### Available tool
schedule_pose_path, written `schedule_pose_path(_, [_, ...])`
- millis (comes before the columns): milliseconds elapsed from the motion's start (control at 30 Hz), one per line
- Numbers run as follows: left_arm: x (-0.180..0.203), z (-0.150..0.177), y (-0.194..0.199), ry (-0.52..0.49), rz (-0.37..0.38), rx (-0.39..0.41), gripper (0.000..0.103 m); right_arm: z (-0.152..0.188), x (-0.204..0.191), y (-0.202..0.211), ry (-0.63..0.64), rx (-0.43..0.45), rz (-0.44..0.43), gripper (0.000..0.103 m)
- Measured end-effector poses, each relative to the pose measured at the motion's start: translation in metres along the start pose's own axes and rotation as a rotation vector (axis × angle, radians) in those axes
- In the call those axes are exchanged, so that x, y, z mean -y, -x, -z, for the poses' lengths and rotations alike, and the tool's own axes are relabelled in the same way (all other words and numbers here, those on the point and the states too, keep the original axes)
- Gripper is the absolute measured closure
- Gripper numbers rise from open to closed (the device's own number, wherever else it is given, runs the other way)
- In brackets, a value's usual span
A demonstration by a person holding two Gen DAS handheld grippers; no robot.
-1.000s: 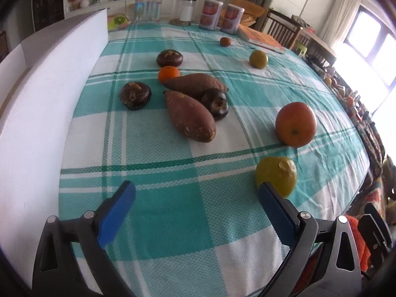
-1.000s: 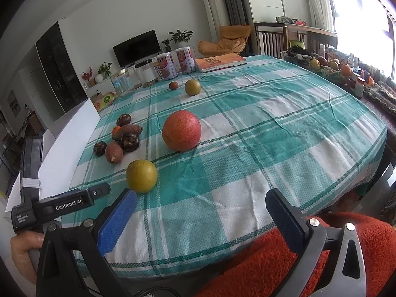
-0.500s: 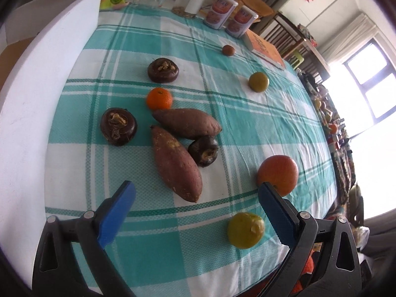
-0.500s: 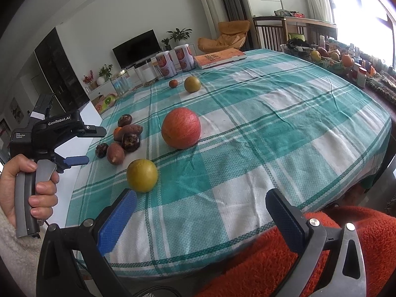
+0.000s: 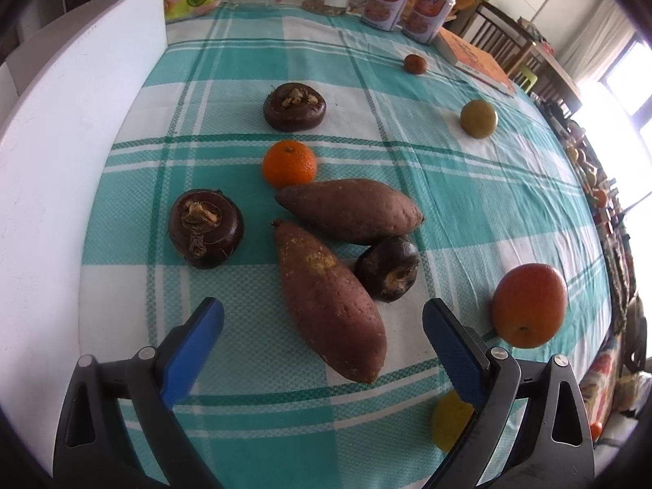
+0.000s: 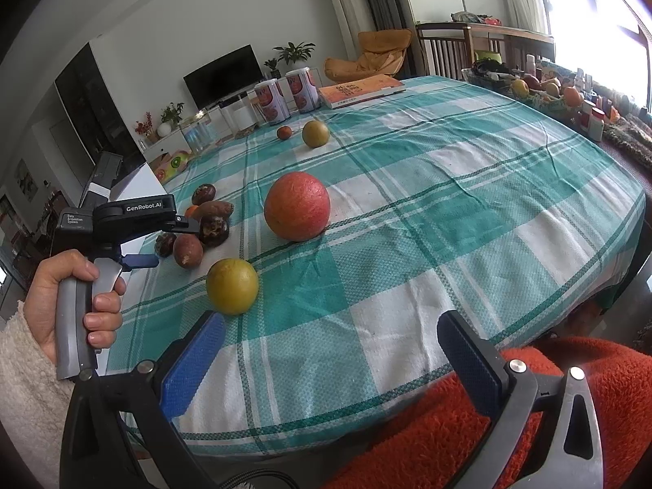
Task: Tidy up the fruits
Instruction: 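Lower the left tool onto the sweet potato and close it, then grasp the yellow-green fruit with the right tool while the left tool lifts the sweet potato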
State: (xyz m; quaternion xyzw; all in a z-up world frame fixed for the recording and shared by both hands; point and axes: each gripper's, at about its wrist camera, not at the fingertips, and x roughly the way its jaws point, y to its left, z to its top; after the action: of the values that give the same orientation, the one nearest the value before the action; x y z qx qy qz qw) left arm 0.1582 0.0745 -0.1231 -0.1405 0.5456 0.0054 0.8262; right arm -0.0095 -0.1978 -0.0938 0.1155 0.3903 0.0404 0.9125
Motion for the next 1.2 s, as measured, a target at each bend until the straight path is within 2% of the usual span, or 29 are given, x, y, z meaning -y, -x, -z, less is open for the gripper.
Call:
schedule_pose_path(133, [0.004, 0.002, -0.005, -0.025, -0.027, -0.003, 0.005, 0.0, 0.001, 0.001, -0.003, 0.006, -0.001, 0.0])
schedule_pose_path(433, [0.005, 0.004, -0.009, -0.029, -0.038, -0.014, 0.006, 0.0, 0.003, 0.001, -0.013, 0.005, -0.014, 0.0])
schedule_pose_path(467, [0.006, 0.004, -0.01, -0.035, -0.04, -0.015, 0.009, 0.0, 0.003, 0.001, -0.013, 0.007, -0.013, 0.0])
schedule_pose_path(500, [0.007, 0.004, -0.012, -0.04, -0.04, -0.02, 0.026, 0.0, 0.003, 0.001, -0.012, 0.007, -0.012, 0.0])
schedule_pose_path(533, [0.008, 0.004, -0.014, -0.045, -0.046, -0.032, 0.037, 0.0, 0.002, 0.001, -0.012, 0.007, -0.012, 0.0])
schedule_pose_path(567, [0.011, 0.003, -0.014, -0.063, -0.066, -0.018, 0.04, 0.0, 0.002, 0.001, -0.012, 0.007, -0.011, 0.0])
schedule_pose_path(633, [0.012, 0.002, -0.015, -0.072, -0.06, -0.025, 0.042, 0.0, 0.002, 0.001, -0.012, 0.006, -0.012, 0.0])
schedule_pose_path(700, [0.013, 0.001, -0.016, -0.086, -0.053, -0.022, 0.048, 0.0, 0.002, 0.001, -0.012, 0.006, -0.011, 0.0])
schedule_pose_path(833, [0.011, 0.009, -0.011, -0.105, -0.037, -0.025, 0.049, 0.0, 0.003, 0.001, -0.016, 0.004, -0.015, 0.0])
schedule_pose_path(1033, [0.003, 0.054, 0.011, -0.125, 0.067, -0.091, 0.049, 0.0, 0.013, -0.004, -0.063, -0.028, -0.04, 0.0])
schedule_pose_path(1200, [0.003, 0.08, 0.024, -0.212, 0.068, -0.086, 0.048, -0.001, 0.022, -0.013, -0.111, -0.076, -0.082, 0.0])
